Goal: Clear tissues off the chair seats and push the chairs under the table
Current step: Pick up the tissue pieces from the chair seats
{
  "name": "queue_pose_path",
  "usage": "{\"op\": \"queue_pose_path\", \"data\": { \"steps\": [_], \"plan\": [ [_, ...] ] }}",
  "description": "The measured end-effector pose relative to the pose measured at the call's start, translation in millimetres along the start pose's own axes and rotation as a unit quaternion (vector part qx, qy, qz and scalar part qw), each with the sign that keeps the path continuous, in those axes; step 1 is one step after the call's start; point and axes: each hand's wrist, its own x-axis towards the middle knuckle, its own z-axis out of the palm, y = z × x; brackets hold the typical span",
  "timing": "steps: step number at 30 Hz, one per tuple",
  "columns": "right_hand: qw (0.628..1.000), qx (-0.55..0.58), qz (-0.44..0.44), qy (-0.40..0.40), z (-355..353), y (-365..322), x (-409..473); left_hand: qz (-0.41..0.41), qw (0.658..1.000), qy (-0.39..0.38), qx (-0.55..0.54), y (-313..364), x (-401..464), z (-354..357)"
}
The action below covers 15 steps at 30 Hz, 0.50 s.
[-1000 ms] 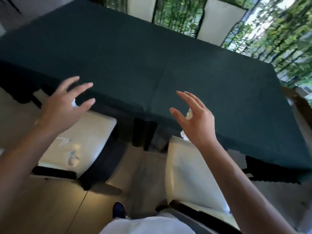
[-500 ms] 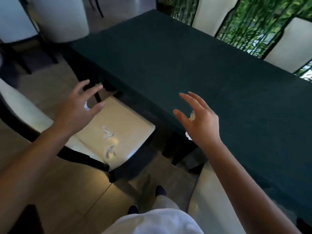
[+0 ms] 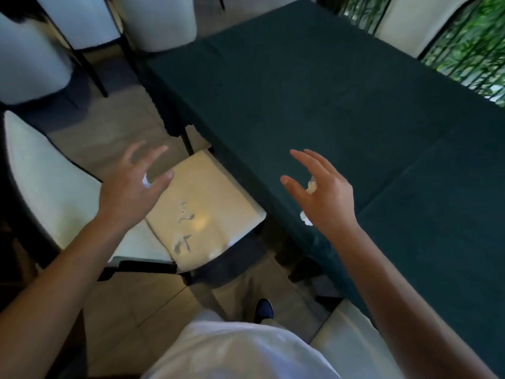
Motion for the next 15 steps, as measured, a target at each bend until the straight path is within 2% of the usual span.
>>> {"op": "queue_pose_path", "data": {
  "steps": [10, 15],
  "plan": [
    [0.989, -0.009, -0.105, -0.099, 80.6, -41.0, 63.5, -0.166, 0.985, 0.046, -0.003, -25.9, -23.3, 17.2],
    [0.980, -0.012, -0.131, -0.149, 132.3, -66.3, 82.2, -0.175, 0.978, 0.098, -0.053, -48.8, -32.7, 38.1]
  ]
}}
